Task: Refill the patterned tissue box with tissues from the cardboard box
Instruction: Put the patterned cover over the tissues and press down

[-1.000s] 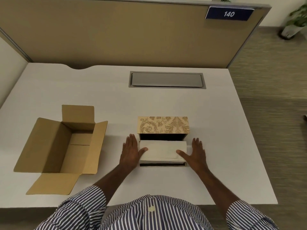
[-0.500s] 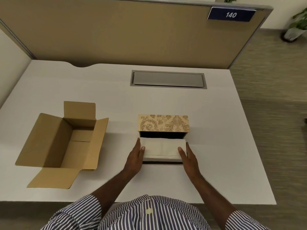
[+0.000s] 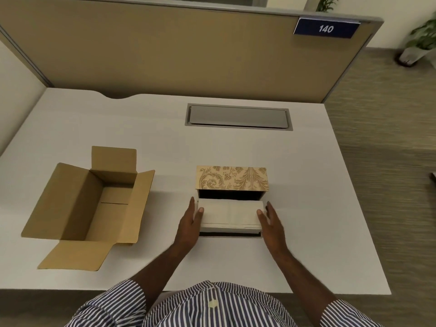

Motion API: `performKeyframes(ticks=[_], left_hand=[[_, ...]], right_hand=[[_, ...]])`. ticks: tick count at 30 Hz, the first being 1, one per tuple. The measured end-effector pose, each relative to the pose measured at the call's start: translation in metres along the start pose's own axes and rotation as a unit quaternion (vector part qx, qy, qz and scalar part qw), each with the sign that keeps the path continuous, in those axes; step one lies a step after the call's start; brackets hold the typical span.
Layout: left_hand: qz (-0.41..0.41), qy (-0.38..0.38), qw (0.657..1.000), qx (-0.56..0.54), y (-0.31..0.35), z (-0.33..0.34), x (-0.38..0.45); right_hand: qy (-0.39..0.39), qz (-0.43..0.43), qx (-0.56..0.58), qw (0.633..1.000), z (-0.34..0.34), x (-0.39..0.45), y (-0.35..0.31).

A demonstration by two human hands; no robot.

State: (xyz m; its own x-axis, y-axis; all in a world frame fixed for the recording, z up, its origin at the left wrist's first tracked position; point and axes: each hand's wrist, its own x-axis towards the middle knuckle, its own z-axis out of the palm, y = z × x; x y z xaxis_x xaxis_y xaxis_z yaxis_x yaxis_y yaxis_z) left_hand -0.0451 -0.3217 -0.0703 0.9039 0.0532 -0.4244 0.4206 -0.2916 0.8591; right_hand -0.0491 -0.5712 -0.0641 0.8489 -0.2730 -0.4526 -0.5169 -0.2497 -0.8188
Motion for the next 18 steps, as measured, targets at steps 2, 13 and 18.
performKeyframes(ticks=[2, 13, 18], left_hand=[[0.023, 0.035, 0.999, 0.015, 0.008, -0.011, 0.005], [0.201, -0.016, 0.870, 0.449, 0.100, -0.039, 0.086], [0.025, 0.052, 0.919, 0.390, 0.110, -0.030, 0.103]], right_hand=[[0.094, -0.040, 0.017, 0.995, -0.009, 0.003, -0.011], [-0.023, -0.303, -0.504, 0.808, -0.015, 0.077, -0.106], [-0.026, -0.041, -0.318, 0.947, -0.005, 0.094, -0.118]])
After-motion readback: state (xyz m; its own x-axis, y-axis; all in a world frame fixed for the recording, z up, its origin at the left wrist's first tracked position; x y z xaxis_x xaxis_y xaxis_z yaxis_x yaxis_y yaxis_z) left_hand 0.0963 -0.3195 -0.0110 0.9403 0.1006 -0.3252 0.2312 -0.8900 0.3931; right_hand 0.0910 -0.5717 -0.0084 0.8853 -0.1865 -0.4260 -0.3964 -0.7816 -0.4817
